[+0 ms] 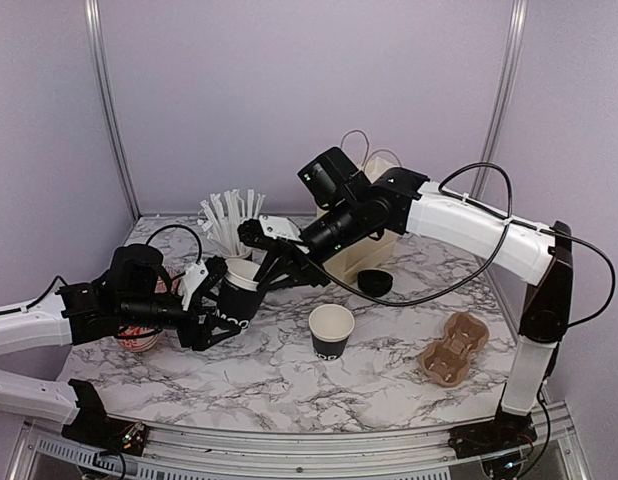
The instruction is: Pack the takeout coffee
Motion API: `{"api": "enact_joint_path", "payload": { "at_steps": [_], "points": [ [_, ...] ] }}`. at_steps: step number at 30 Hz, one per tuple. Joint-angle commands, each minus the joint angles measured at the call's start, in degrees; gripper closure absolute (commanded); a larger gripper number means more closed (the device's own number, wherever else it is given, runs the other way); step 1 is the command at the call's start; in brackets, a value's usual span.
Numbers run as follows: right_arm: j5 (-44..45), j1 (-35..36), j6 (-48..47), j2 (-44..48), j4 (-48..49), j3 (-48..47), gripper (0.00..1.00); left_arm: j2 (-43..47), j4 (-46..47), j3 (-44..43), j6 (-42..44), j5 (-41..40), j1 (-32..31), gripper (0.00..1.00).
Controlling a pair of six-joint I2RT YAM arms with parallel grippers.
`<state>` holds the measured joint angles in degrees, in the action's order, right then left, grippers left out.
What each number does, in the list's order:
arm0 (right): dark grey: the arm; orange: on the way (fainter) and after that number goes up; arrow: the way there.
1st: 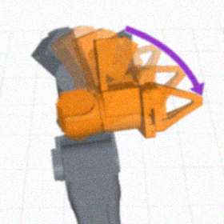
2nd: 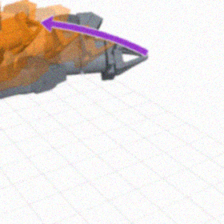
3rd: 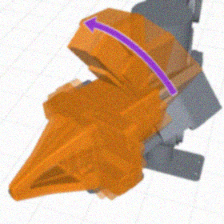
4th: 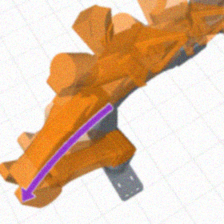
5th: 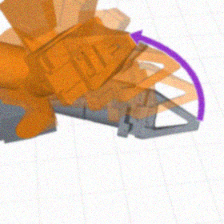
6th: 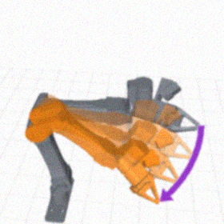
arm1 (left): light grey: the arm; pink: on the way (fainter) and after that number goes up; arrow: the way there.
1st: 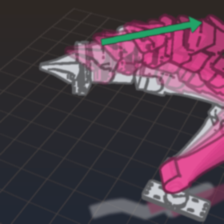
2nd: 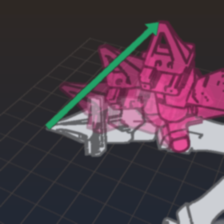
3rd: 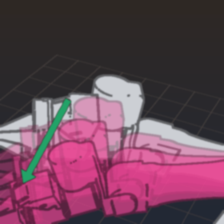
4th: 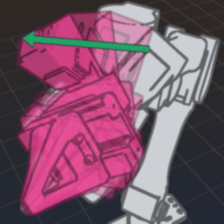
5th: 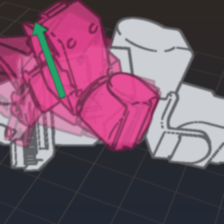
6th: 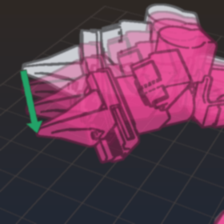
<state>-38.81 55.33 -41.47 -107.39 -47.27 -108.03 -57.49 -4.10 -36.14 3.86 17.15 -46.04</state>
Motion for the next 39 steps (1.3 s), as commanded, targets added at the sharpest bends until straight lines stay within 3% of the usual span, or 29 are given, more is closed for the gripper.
{"api": "enact_joint_path", "payload": {
  "at_steps": [1, 4, 8, 16, 24, 33, 39],
  "points": [
    [-1.92, 0.3, 0.0, -0.62, -1.82, -2.19, 0.87, 0.63, 0.94, -0.88, 0.1, 0.73, 0.34, 0.31],
    [-1.84, 0.34, 0.12, -0.84, -1.81, -2.07, 0.87, 0.56, 0.87, -0.93, 0.18, 0.47, 0.34, 0.31],
    [-1.27, 0.38, 0.73, -1.63, -1.73, -2.14, 0.8, 0.62, 0.78, -0.99, 0.23, 0.52, 0.38, 0.31],
    [-1.08, 0.37, 0.86, -2.16, -2.25, -2.76, 0.98, 0.63, 0.41, -0.95, 0.54, -0.44, 0.36, 0.3],
    [7.84, -1.08, -0.03, 5.09, -2.74, 4.03, 1.0, 3.16, -0.78, -0.85, -0.86, -11.67, 0.35, 0.05],
    [20.45, -17.02, -0.53, 21.75, 0.15, 23.8, 1.0, 2.23, -2.8, -1.8, -0.14, -20.13, 0.42, 0.02],
    [33.1, -28.14, 1.71, 24.05, 1.23, 29.1, 1.0, 1.44, -3.45, -2.13, 0.62, -19.83, 0.64, 0.04]
  ]
}}
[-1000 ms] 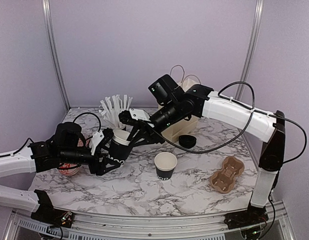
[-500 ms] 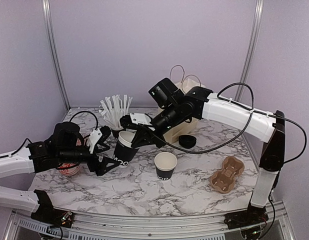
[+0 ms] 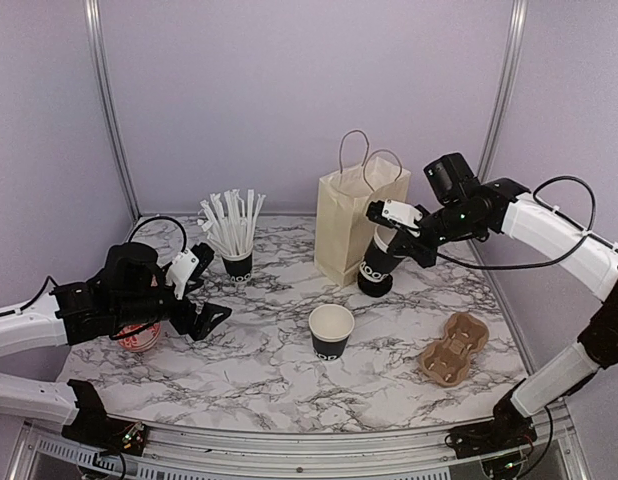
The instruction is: Pack the takeout coffee
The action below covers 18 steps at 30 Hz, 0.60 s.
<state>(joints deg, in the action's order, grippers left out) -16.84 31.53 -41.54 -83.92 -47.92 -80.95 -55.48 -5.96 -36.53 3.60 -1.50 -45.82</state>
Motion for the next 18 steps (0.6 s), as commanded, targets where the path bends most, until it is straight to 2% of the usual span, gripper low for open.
{"api": "enact_joint_path", "payload": {
  "at_steps": [1, 5, 18],
  "points": [
    [14.28, -5.19, 2.79, 0.22, 2.68, 2.85, 1.0, -0.73, -1.67, -1.79, 0.95, -0.98, 0.44, 0.04],
    [21.63, -9.44, 5.21, -3.5, 3.27, 3.37, 1.0, -1.14, -2.01, -1.87, 1.05, -0.46, 0.49, 0.04],
    [19.82, -21.73, 8.37, -14.03, 2.75, -0.92, 1.0, -1.03, -2.39, -1.87, 0.98, 0.52, 0.47, 0.05]
  ]
}}
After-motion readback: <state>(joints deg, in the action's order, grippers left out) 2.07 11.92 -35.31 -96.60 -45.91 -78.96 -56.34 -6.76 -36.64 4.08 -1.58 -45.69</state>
